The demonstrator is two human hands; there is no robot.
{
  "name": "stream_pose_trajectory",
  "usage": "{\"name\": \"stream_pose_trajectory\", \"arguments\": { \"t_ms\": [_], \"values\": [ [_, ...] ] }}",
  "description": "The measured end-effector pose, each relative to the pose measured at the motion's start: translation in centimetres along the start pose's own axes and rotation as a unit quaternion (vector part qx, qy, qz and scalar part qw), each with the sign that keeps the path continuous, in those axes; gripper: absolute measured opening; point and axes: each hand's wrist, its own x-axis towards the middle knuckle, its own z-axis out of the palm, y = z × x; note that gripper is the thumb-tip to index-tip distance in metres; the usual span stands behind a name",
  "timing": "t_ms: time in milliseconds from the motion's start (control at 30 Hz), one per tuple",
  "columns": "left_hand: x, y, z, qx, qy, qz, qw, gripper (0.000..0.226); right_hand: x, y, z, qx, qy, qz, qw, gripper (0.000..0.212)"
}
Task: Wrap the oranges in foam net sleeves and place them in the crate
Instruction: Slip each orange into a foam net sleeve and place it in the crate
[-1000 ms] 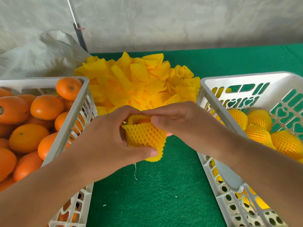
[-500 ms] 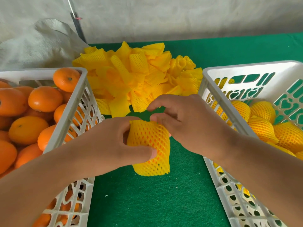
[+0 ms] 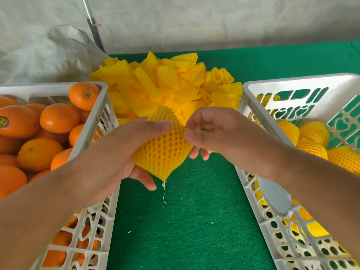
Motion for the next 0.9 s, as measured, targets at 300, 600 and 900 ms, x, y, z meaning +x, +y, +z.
{"name": "stream_pose_trajectory", "arguments": {
  "t_ms": [300,600,900],
  "values": [
    [-0.2,0.6,0.8,0.04,0.017,0.035,0.998,0.063,0.0,-0.1,0.9,-0.029,0.033,0.003,0.999,0.016],
    [-0.2,0.1,1.0,0.107,0.039,0.055,0.992,0.063,0.1,-0.6,0.9,0.025,0.003,0.104,0.994,0.04],
    [-0.3,0.0,0.4,0.149,0.035,0.139,0.978,0.094,0.2,-1.0,1.5,0.173,-0.119,0.143,0.967,0.072]
  ]
}}
